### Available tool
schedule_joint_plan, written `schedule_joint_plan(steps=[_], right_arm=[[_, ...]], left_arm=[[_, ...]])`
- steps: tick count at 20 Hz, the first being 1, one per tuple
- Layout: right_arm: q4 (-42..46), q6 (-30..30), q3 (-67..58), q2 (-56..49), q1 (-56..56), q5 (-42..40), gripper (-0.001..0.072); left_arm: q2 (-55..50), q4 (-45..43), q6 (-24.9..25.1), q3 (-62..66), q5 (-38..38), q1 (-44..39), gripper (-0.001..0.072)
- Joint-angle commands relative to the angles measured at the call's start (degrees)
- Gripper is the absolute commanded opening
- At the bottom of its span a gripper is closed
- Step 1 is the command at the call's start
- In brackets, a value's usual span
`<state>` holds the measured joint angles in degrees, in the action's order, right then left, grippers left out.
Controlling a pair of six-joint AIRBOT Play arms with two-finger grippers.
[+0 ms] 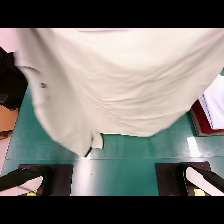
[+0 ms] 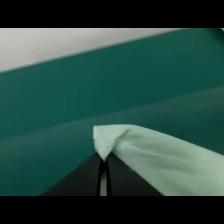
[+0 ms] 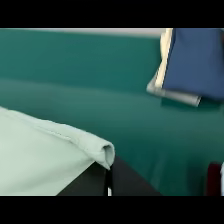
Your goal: Fold the shirts.
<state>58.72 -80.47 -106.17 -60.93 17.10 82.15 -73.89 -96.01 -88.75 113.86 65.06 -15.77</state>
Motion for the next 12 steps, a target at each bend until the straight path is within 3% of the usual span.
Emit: schedule_joint_plan(steps=[1, 6, 7, 8, 12], right_arm=[[-0.04, -0.92, 7.41, -8.11, -1.31, 1.53, 0.0014], [-0.50, 0.46, 14.75, -20.17, -3.08, -6.67, 0.0031], [-0.70, 0.57, 14.21, -22.21, -2.89, -6.49, 0.0277], [-0.70, 0.55, 13.22, -23.67, -2.27, -5.81, 0.0461], [-3.76, 3.28, 11.54, -23.34, 0.28, 1.03, 0.0444]], left_arm=[[-14.14, 5.09, -2.38, -1.66, 1.44, 0.00, 0.0027], [-23.71, 8.85, -4.44, -1.66, 1.95, 1.29, 0.0045], [-23.69, 10.78, -4.39, -1.60, 2.51, 2.56, 0.0282], [-23.65, 12.92, -4.11, -0.96, 4.72, 4.37, 0.0411], [-22.99, 20.83, 1.75, 0.83, 20.74, 13.25, 0.0429]])
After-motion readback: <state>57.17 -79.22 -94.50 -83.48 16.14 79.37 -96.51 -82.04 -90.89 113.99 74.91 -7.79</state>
